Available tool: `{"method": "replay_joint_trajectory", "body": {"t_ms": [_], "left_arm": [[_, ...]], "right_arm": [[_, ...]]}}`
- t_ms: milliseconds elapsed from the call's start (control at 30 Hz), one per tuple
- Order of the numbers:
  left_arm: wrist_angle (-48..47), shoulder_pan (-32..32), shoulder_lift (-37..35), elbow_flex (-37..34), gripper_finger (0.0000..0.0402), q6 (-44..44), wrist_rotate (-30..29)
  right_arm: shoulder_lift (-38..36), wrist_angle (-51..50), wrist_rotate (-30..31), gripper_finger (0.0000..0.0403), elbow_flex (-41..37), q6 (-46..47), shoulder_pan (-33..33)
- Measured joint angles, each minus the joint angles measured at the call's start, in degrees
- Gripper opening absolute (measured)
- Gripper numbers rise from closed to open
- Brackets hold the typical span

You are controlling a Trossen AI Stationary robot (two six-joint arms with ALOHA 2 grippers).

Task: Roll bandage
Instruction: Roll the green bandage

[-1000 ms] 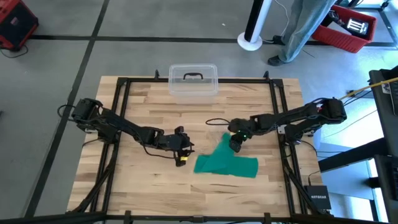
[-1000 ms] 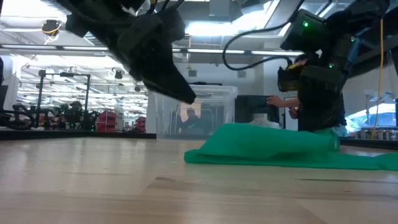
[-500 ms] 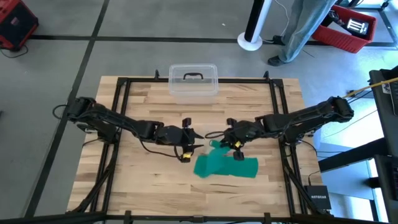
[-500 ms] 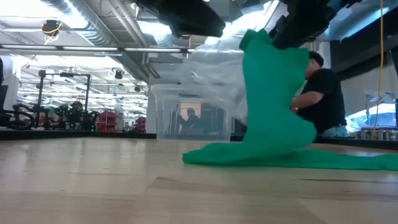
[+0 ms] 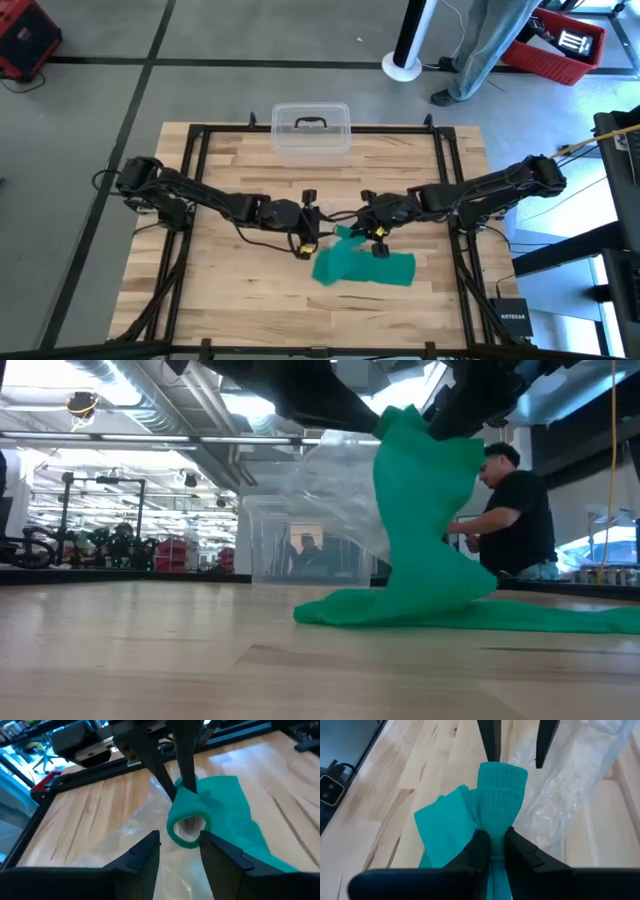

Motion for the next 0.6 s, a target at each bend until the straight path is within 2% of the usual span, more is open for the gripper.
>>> {"method": "replay_joint_trajectory", "body": {"t_ms": [267,433,600], "left_arm": [[0.3,-0.1,-1.3,0.0,0.0131,2.2,-1.2],[-0.2,-0.5,-1.3,0.0,0.0131,3.2,2.0],[-2.0,-1.6,-1.0,0.0,0.0131,4.9,2.5]], "right_arm": [[1.5,1.8,-3.0,0.0046,0.0,1.3,0.0],[2.9,5.2,-4.3,0.0046,0.0,1.2,0.0],[3.0,5.7,-4.5,0.0047,0.0,1.2,0.0]]}}
